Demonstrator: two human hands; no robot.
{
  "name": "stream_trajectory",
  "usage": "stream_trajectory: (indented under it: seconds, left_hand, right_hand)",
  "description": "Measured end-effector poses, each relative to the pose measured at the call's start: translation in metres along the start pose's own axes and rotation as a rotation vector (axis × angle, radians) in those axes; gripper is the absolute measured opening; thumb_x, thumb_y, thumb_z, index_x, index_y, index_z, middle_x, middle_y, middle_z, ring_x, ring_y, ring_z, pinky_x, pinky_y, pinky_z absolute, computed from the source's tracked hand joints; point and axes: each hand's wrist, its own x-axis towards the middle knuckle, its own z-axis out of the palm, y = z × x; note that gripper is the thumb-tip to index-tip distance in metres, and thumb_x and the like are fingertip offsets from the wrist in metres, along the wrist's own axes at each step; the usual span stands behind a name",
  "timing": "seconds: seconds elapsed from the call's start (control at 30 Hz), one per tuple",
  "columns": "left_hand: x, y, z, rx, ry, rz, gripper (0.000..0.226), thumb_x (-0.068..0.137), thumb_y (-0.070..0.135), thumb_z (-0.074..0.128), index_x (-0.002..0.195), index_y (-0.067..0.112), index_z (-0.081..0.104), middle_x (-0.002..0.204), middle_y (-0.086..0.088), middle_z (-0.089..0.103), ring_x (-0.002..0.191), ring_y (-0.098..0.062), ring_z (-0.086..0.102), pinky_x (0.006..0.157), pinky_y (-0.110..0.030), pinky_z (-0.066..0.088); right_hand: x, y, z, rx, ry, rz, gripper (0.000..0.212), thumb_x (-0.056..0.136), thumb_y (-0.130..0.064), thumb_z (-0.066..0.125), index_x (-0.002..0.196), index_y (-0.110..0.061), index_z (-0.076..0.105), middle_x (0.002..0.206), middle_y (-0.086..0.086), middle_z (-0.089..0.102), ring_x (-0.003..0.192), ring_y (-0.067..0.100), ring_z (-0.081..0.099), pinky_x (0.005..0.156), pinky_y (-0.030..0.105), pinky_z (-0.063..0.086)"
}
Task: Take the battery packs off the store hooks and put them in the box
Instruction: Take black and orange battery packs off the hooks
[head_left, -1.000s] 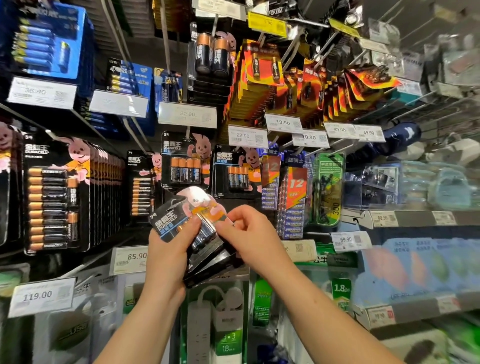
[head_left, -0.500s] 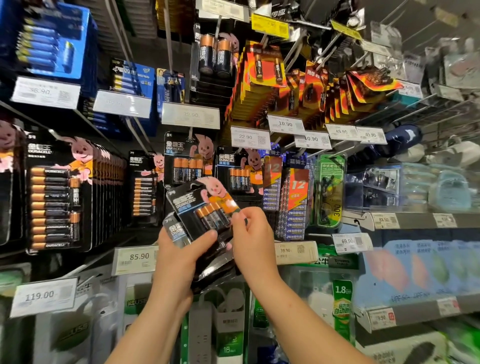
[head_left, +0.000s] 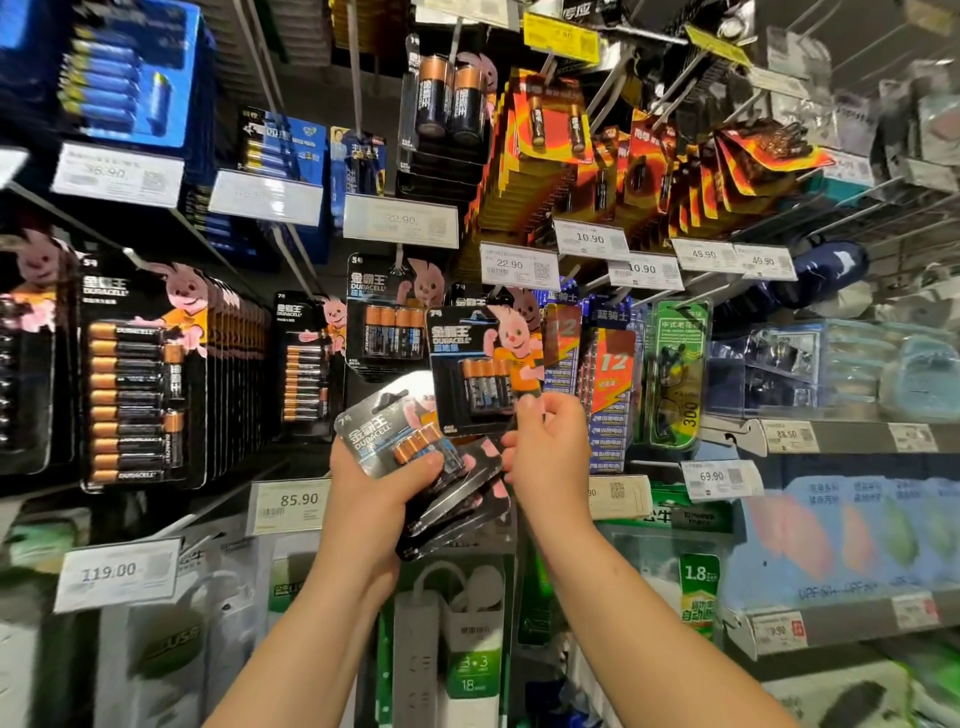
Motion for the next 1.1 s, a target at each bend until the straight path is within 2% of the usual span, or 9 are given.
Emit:
stream_trajectory:
  seconds: [0.07, 0.2, 0.4, 0.53, 0.73, 0.93, 1.1]
  left_hand:
    - [0.004, 0.0, -0.003, -0.011, 0.031, 0.0, 0.065, 0.078, -0.014, 0.067, 0.133, 0.012, 0.045, 0.113, -0.014, 0.068, 0.095, -0.026, 0.069, 0.076, -0.038, 0.056]
    - [0.01, -0.001, -0.012, -0.017, 0.068, 0.01, 0.067, 0.078, -0.014, 0.068, 0.134, 0.014, 0.045, 0.115, -0.013, 0.069, 0.105, -0.033, 0.067, 0.093, -0.051, 0.053]
    - [0.012, 0.003, -0.01, -0.031, 0.073, 0.01, 0.065, 0.079, -0.013, 0.068, 0.134, 0.015, 0.045, 0.113, -0.012, 0.069, 0.101, -0.03, 0.069, 0.088, -0.047, 0.055]
    - [0.01, 0.005, -0.007, -0.039, 0.061, 0.012, 0.065, 0.08, -0.013, 0.067, 0.135, 0.015, 0.045, 0.115, -0.013, 0.069, 0.103, -0.031, 0.069, 0.089, -0.049, 0.055]
    - [0.007, 0.006, -0.002, -0.047, 0.068, 0.004, 0.065, 0.08, -0.011, 0.068, 0.134, 0.017, 0.045, 0.113, -0.01, 0.069, 0.101, -0.029, 0.069, 0.083, -0.045, 0.056]
    - [0.009, 0.008, 0.002, -0.025, 0.076, 0.021, 0.065, 0.08, -0.007, 0.07, 0.133, 0.019, 0.045, 0.113, -0.008, 0.068, 0.103, -0.029, 0.068, 0.091, -0.052, 0.054]
    - [0.011, 0.006, 0.006, -0.007, 0.084, 0.033, 0.065, 0.08, -0.007, 0.071, 0.134, 0.017, 0.045, 0.115, -0.009, 0.068, 0.104, -0.029, 0.068, 0.092, -0.053, 0.054]
  right_hand:
    - [0.002, 0.002, -0.006, 0.029, -0.022, 0.024, 0.013, 0.101, -0.023, 0.044, 0.089, -0.023, 0.046, 0.08, 0.008, 0.058, 0.06, 0.015, 0.054, 0.045, 0.019, 0.043]
    - [0.009, 0.007, -0.016, -0.019, -0.033, 0.026, 0.015, 0.101, -0.019, 0.044, 0.087, -0.022, 0.047, 0.079, 0.005, 0.057, 0.056, 0.012, 0.051, 0.041, 0.016, 0.04]
    - [0.035, 0.004, -0.012, -0.024, 0.02, -0.009, 0.013, 0.101, -0.019, 0.042, 0.09, -0.013, 0.046, 0.08, 0.002, 0.055, 0.053, 0.012, 0.049, 0.04, 0.016, 0.037]
    - [0.045, -0.003, -0.006, -0.001, 0.033, -0.033, 0.013, 0.102, -0.021, 0.04, 0.102, -0.01, 0.048, 0.087, 0.004, 0.058, 0.058, 0.013, 0.051, 0.04, 0.014, 0.038]
    - [0.063, -0.001, 0.002, -0.027, 0.047, 0.019, 0.016, 0.102, -0.023, 0.042, 0.101, -0.01, 0.05, 0.088, 0.01, 0.062, 0.058, 0.013, 0.055, 0.039, 0.014, 0.038]
    - [0.071, -0.003, 0.007, -0.171, -0.124, 0.075, 0.016, 0.101, -0.024, 0.043, 0.105, -0.009, 0.046, 0.087, 0.015, 0.068, 0.051, 0.013, 0.057, 0.036, 0.016, 0.037]
    - [0.078, -0.004, 0.002, -0.224, -0.192, 0.14, 0.018, 0.101, -0.027, 0.043, 0.108, -0.011, 0.046, 0.072, 0.007, 0.068, 0.048, 0.013, 0.058, 0.041, 0.022, 0.039]
